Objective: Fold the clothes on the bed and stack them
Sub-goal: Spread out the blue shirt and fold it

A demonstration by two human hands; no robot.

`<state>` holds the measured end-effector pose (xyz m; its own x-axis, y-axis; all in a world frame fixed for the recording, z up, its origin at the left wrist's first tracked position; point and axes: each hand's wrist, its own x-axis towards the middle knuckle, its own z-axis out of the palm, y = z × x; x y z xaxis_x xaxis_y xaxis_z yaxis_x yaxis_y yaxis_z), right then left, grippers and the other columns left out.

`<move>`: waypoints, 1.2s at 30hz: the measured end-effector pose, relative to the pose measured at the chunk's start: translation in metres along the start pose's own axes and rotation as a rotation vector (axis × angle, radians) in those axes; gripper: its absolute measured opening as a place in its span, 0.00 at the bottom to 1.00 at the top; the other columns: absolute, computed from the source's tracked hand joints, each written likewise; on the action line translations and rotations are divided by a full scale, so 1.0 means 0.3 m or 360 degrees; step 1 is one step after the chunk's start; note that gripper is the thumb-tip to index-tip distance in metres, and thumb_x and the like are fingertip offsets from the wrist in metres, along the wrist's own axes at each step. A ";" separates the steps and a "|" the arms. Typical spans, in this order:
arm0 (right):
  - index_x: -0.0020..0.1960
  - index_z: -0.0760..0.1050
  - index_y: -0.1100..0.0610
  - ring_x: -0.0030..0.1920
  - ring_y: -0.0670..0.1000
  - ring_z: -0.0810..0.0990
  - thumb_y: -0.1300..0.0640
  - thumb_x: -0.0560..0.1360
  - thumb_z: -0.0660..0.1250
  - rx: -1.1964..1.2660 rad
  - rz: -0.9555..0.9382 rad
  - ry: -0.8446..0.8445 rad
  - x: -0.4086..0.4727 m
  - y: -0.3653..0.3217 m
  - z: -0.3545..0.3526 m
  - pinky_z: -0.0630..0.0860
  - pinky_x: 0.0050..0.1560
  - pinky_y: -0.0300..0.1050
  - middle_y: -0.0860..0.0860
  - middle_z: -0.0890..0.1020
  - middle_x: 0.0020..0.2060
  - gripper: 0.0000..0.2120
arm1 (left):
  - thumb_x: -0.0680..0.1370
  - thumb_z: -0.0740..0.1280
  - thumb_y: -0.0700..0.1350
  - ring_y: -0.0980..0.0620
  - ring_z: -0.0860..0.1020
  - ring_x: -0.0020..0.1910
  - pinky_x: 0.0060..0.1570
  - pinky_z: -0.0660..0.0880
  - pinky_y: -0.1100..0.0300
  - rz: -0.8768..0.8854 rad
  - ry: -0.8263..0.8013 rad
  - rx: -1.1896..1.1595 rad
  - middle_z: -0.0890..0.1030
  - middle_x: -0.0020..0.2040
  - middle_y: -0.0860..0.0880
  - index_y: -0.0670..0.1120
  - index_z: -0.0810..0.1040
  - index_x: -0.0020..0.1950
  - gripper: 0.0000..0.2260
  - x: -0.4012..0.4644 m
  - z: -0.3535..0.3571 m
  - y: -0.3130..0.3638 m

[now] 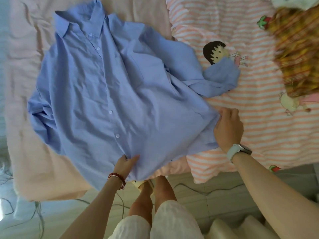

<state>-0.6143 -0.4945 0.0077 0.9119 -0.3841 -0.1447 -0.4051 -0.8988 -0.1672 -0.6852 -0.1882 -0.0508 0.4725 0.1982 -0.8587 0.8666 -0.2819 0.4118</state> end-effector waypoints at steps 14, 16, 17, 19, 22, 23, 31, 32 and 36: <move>0.58 0.77 0.56 0.69 0.62 0.64 0.56 0.73 0.64 -0.0809 -0.0969 -0.0539 -0.046 -0.112 0.057 0.63 0.61 0.64 0.58 0.70 0.67 0.15 | 0.77 0.60 0.42 0.38 0.75 0.54 0.48 0.68 0.55 -0.0225 0.0399 0.0406 0.78 0.56 0.38 0.41 0.68 0.60 0.12 0.036 -0.029 -0.077; 0.44 0.80 0.56 0.57 0.60 0.75 0.57 0.68 0.66 -0.0698 -0.1030 -0.0382 -0.026 -0.160 0.035 0.69 0.48 0.55 0.57 0.78 0.55 0.07 | 0.77 0.60 0.42 0.39 0.75 0.55 0.47 0.66 0.56 -0.0073 0.0498 0.0349 0.78 0.57 0.40 0.41 0.70 0.58 0.11 0.059 -0.056 -0.007; 0.42 0.79 0.57 0.53 0.59 0.77 0.58 0.67 0.67 -0.0620 -0.1063 -0.0328 -0.010 -0.190 0.028 0.69 0.45 0.52 0.57 0.80 0.51 0.05 | 0.77 0.61 0.41 0.40 0.75 0.55 0.48 0.66 0.56 0.0009 0.0539 0.0320 0.78 0.56 0.40 0.41 0.71 0.57 0.10 0.073 -0.071 0.033; 0.43 0.80 0.58 0.49 0.60 0.79 0.61 0.65 0.70 -0.0396 -0.1094 -0.0309 0.036 -0.269 0.026 0.71 0.43 0.52 0.57 0.80 0.49 0.06 | 0.77 0.62 0.41 0.42 0.76 0.55 0.49 0.66 0.58 0.0129 0.0588 0.0261 0.78 0.56 0.41 0.40 0.72 0.57 0.10 0.103 -0.104 0.122; 0.47 0.79 0.61 0.49 0.62 0.79 0.66 0.65 0.70 -0.0104 -0.1113 -0.0342 0.117 -0.402 0.044 0.72 0.42 0.54 0.60 0.80 0.49 0.10 | 0.77 0.61 0.41 0.45 0.76 0.54 0.49 0.65 0.61 0.0271 0.0619 0.0115 0.77 0.57 0.43 0.41 0.72 0.59 0.11 0.168 -0.159 0.278; 0.49 0.79 0.62 0.50 0.62 0.78 0.66 0.66 0.69 -0.0042 -0.1108 -0.0343 0.151 -0.449 0.051 0.72 0.43 0.54 0.60 0.80 0.50 0.11 | 0.77 0.61 0.41 0.46 0.75 0.54 0.49 0.66 0.62 0.0311 0.0631 0.0079 0.77 0.57 0.43 0.41 0.72 0.59 0.11 0.196 -0.183 0.332; 0.63 0.69 0.61 0.58 0.61 0.70 0.60 0.78 0.56 0.0006 -0.0825 -0.0274 0.518 -0.753 0.163 0.66 0.52 0.54 0.60 0.74 0.57 0.15 | 0.78 0.60 0.41 0.42 0.76 0.56 0.60 0.71 0.55 0.0493 0.0616 -0.0171 0.78 0.55 0.41 0.39 0.74 0.60 0.12 0.514 -0.394 0.728; 0.64 0.69 0.61 0.58 0.61 0.70 0.60 0.78 0.55 0.0010 -0.0801 -0.0267 0.567 -0.784 0.177 0.65 0.53 0.54 0.60 0.74 0.57 0.16 | 0.77 0.60 0.40 0.40 0.76 0.57 0.60 0.72 0.50 0.0507 0.0610 -0.0191 0.78 0.56 0.39 0.38 0.74 0.60 0.13 0.559 -0.415 0.769; 0.65 0.68 0.61 0.61 0.60 0.68 0.58 0.80 0.54 0.0095 -0.0705 -0.0268 0.726 -0.887 0.212 0.67 0.53 0.53 0.60 0.72 0.60 0.16 | 0.78 0.59 0.42 0.43 0.75 0.58 0.61 0.70 0.56 0.0602 0.0647 -0.0161 0.77 0.59 0.42 0.42 0.73 0.64 0.15 0.707 -0.477 0.921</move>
<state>-0.3120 -0.3255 -0.0412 0.9763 0.0776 -0.2019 0.0130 -0.9528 -0.3033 -0.3225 -0.0896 -0.0754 0.7598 0.4522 -0.4671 0.6263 -0.3165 0.7124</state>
